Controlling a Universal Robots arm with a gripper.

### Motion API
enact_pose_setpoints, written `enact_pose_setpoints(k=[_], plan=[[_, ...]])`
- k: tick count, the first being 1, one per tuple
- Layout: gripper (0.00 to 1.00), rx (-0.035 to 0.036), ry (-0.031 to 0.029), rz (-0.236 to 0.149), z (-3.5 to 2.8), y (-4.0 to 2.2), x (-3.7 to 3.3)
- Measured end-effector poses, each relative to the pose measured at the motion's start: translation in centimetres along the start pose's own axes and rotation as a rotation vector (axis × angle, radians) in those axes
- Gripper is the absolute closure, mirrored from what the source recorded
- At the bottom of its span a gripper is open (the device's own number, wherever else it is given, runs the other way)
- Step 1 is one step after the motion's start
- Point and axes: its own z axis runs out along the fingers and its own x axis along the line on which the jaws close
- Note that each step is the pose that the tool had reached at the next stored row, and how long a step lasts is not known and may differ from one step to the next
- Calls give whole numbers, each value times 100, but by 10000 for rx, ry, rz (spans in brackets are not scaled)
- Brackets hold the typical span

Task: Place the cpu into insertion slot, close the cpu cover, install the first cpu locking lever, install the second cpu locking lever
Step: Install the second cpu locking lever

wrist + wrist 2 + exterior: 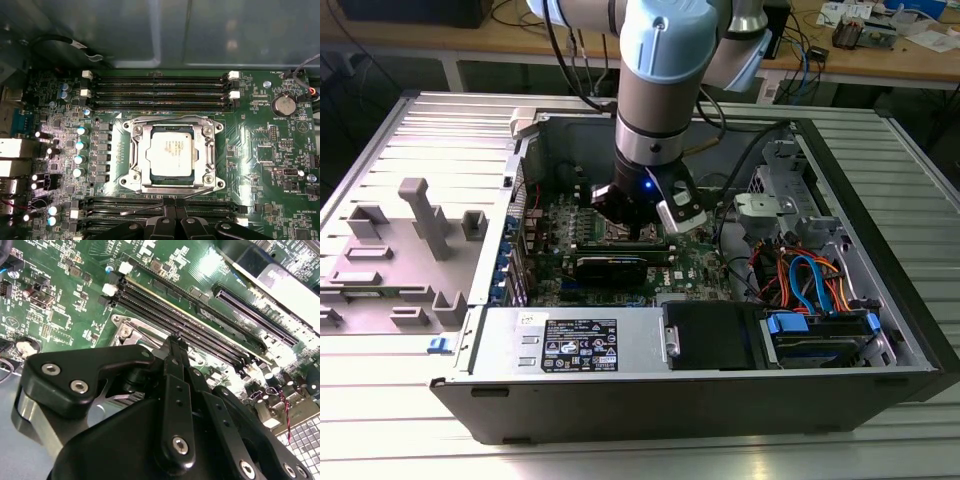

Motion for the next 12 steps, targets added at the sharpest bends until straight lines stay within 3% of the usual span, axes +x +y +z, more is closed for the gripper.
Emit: enact_pose_setpoints(k=[8,12], plan=[[89,-207,5,-16,32,-8,100],[89,-298,6,-44,55,-41,174]])
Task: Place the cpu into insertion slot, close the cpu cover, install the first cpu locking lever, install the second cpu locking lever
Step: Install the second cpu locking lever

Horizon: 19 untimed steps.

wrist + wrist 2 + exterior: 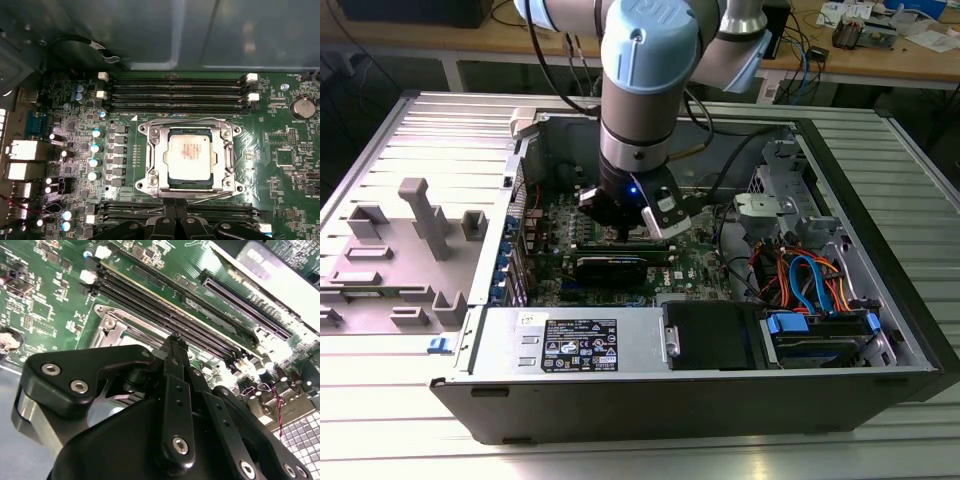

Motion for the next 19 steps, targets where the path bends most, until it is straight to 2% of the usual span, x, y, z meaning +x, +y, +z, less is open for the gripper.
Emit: enact_pose_setpoints(k=[3,9,12,19], plan=[[89,-21,9,-56,16,-24,56],[89,-41,53,-298,54,-29,163],[89,-52,58,-331,63,-30,187],[89,-68,57,-331,64,-30,188]])
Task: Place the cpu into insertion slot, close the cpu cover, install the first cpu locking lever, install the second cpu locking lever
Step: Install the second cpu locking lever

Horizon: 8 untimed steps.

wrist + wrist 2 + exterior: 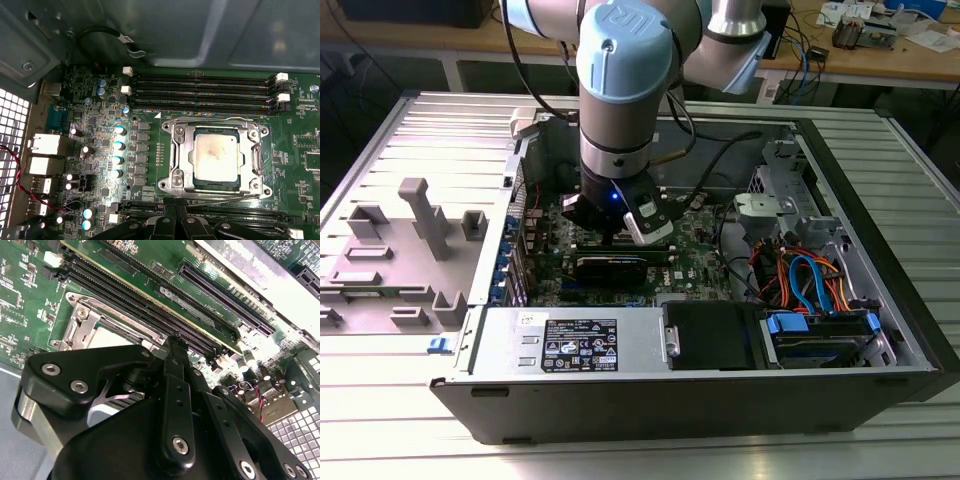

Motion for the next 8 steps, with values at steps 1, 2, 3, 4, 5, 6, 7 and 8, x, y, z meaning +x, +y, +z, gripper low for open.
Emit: enact_pose_setpoints(k=[1,2,3,4,5,6,7,8], plan=[[89,-1,0,0,0,0,0],[89,-1,0,1,0,0,0],[89,-3,0,0,0,0,0],[89,-11,-2,-1,2,0,6],[89,-12,-1,0,2,0,15],[89,-14,-2,0,5,0,25],[89,-13,-1,0,8,0,30],[89,-14,-1,0,17,-2,30]])
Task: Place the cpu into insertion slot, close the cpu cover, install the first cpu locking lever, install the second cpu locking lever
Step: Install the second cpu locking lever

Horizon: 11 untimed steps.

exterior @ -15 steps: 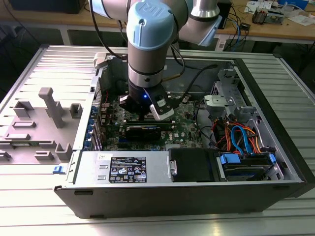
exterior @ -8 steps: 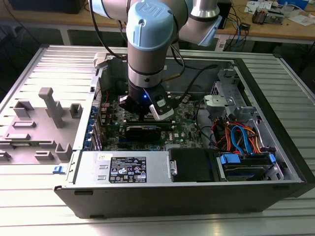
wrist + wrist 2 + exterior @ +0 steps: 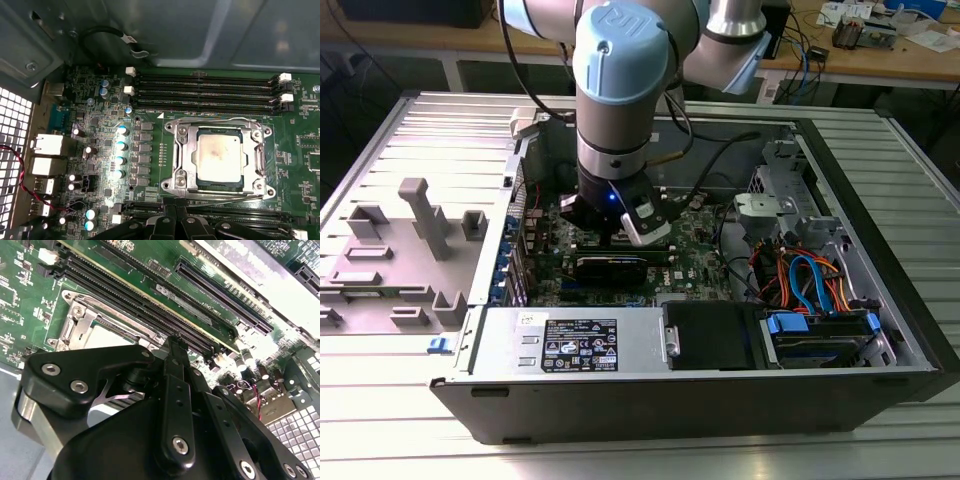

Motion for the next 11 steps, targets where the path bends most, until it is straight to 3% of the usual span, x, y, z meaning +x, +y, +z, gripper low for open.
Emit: enact_pose_setpoints(k=[1,2,3,7,11], plan=[[89,-22,-1,0,16,-2,0],[89,-103,-6,-5,35,-4,0],[89,-131,-8,-6,43,-5,3],[89,-178,-10,-6,56,-7,18],[89,-352,-21,-16,81,-11,22]])
